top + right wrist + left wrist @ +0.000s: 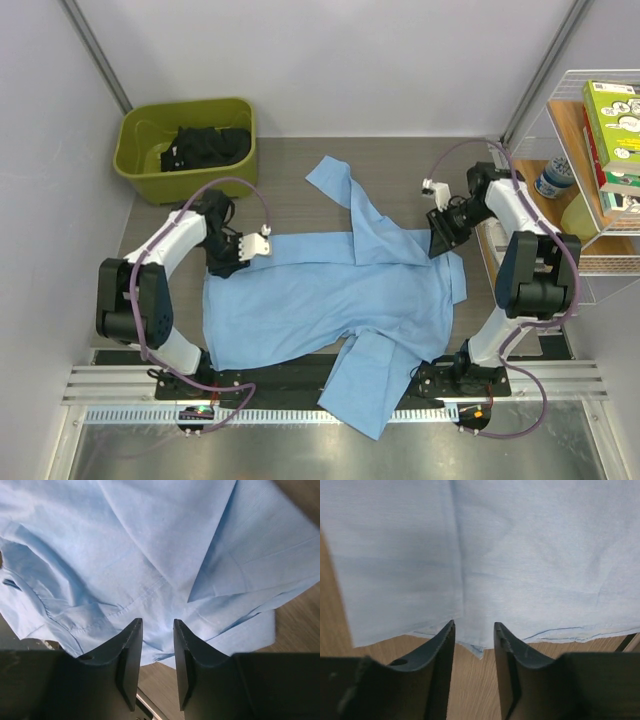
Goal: Fold and stack the long sleeve shirts
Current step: Fold the shirt
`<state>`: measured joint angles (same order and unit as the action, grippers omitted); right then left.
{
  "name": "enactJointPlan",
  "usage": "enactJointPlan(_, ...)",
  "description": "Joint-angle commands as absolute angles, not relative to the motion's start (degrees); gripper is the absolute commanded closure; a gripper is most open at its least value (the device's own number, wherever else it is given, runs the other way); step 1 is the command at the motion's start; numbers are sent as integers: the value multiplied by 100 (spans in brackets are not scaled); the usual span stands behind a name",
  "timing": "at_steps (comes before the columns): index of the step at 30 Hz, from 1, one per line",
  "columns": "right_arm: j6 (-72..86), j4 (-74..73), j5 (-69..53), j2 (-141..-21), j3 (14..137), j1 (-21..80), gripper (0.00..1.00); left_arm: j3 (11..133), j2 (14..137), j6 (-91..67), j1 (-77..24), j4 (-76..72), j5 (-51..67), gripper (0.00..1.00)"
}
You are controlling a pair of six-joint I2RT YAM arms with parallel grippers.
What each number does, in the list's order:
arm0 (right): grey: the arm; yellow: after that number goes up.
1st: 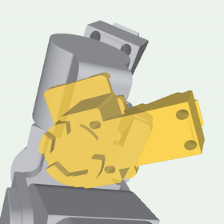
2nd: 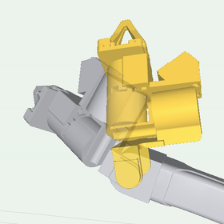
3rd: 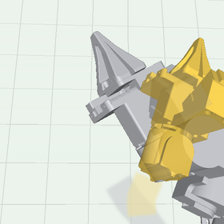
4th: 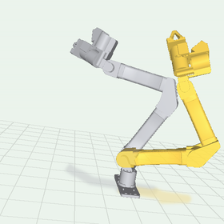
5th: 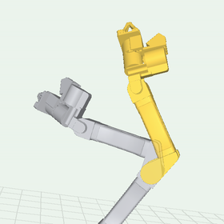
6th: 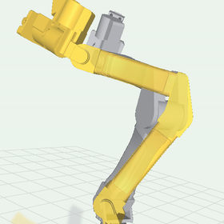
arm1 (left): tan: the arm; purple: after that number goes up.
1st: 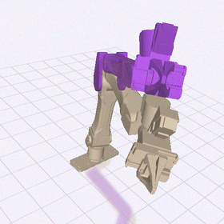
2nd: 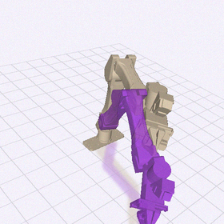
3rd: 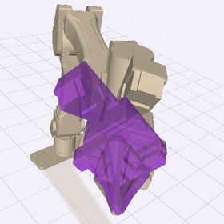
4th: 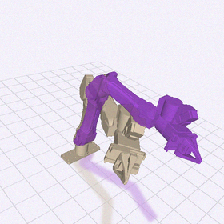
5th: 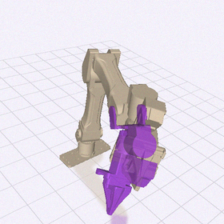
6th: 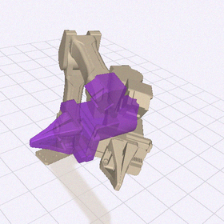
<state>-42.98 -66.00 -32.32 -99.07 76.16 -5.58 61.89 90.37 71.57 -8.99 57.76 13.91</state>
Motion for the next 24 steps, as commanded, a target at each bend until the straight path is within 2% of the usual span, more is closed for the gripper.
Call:
enactJointPlan(1, -4045, -6917, -3673, -10107, 8629, -554, 62, 7012, 8982, 6313, -923, 5863, 1977, 58)
enactJointPlan(4, -3248, -6611, -4016, -10511, 9175, -536, 62, 7715, 9533, 5294, -1028, 5836, 1986, 54)
enactJointPlan(8, -1963, -5243, -3982, -11029, 9711, -431, 61, 8611, 9852, 4239, -1037, 5872, 2197, 51)
enactJointPlan(12, -1214, -4220, -3745, -11538, 10255, -212, 48, 8859, 9318, 3535, -1046, 5101, 2478, 42)
enactJointPlan(13, -1187, -4140, -3657, -11671, 10387, -133, 45, 8946, 9186, 3159, -1046, 4941, 2452, 36)
enactJointPlan(14, -1126, -3957, -3578, -11794, 10510, -10, 44, 8999, 8924, 3007, -1046, 4774, 2443, 26)
enactJointPlan(15, -1090, -3877, -3508, -12108, 10773, 0, 42, 9044, 8834, 2832, -1037, 4659, 2452, 6)
enactJointPlan(16, -1064, -3824, -3429, -12259, 10932, 191, 41, 9122, 8737, 2700, -1046, 4510, 2574, 0)
enactJointPlan(21, -923, -3621, -3182, -13314, 12108, 632, 38, 9412, 8604, 1803, -1037, 4508, 2629, 0)
enactJointPlan(22, -888, -3560, -3147, -13611, 12268, 694, 35, 9483, 8613, 1689, -1037, 4552, 2550, 0)
enactJointPlan(23, -870, -3516, -3120, -13736, 12391, 747, 26, 9518, 8631, 1644, -1046, 4692, 2436, 0)
enactJointPlan(24, -861, -3472, -3094, -13859, 12593, 843, 24, 9553, 8640, 1722, -1046, 4789, 2417, 0)
